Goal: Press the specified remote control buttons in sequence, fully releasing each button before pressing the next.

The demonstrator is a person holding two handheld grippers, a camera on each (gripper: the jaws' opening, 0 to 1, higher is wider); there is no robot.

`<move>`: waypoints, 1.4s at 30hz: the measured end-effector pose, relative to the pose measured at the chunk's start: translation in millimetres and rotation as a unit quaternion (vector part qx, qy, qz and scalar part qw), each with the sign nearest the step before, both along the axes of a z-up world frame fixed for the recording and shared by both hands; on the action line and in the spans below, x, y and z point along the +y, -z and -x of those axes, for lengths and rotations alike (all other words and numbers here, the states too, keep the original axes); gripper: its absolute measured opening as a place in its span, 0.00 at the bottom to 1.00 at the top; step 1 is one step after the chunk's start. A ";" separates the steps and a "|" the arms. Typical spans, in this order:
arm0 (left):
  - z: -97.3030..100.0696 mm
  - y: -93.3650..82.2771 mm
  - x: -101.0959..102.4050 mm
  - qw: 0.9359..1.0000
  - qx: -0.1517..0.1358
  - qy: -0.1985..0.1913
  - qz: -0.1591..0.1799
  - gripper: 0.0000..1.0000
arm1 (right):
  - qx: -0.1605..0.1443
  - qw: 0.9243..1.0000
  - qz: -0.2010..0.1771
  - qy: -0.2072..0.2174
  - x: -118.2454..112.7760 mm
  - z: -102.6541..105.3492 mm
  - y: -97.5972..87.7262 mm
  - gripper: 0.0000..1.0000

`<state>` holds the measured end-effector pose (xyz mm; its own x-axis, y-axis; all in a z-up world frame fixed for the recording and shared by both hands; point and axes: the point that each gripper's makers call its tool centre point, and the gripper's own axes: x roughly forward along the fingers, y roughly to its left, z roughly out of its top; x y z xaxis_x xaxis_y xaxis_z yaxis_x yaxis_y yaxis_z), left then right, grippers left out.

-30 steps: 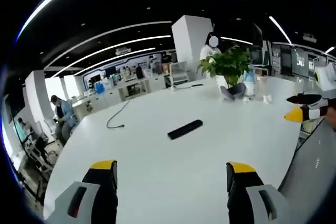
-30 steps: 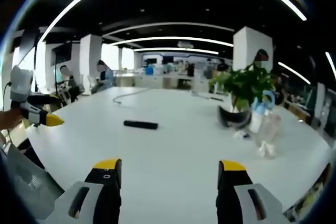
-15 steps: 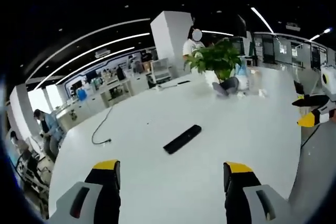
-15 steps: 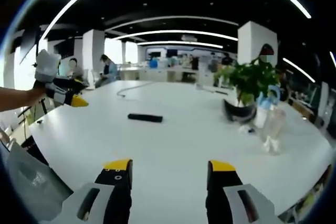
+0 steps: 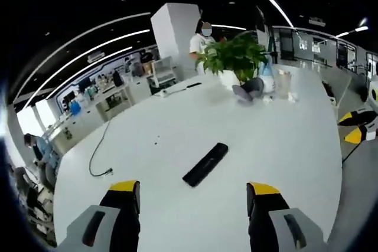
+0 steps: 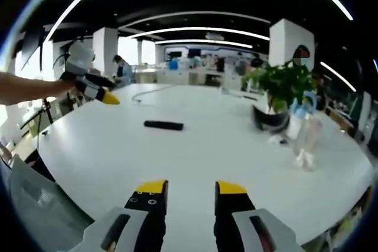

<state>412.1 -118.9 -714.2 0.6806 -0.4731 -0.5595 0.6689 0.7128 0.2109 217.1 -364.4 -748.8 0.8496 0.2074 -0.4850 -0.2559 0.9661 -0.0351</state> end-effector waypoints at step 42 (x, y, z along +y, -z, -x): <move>-67.6 107.6 -47.6 0.937 0.209 0.210 -0.185 0.44 | 0.060 0.998 0.005 -0.014 4.7 9.4 17.7 0.00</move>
<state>479.6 -166.5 -821.8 0.1633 -0.3716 -0.9139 0.9532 0.2982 0.0491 207.7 -359.7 -766.5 0.7794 0.2249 -0.5848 -0.2862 0.9581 -0.0131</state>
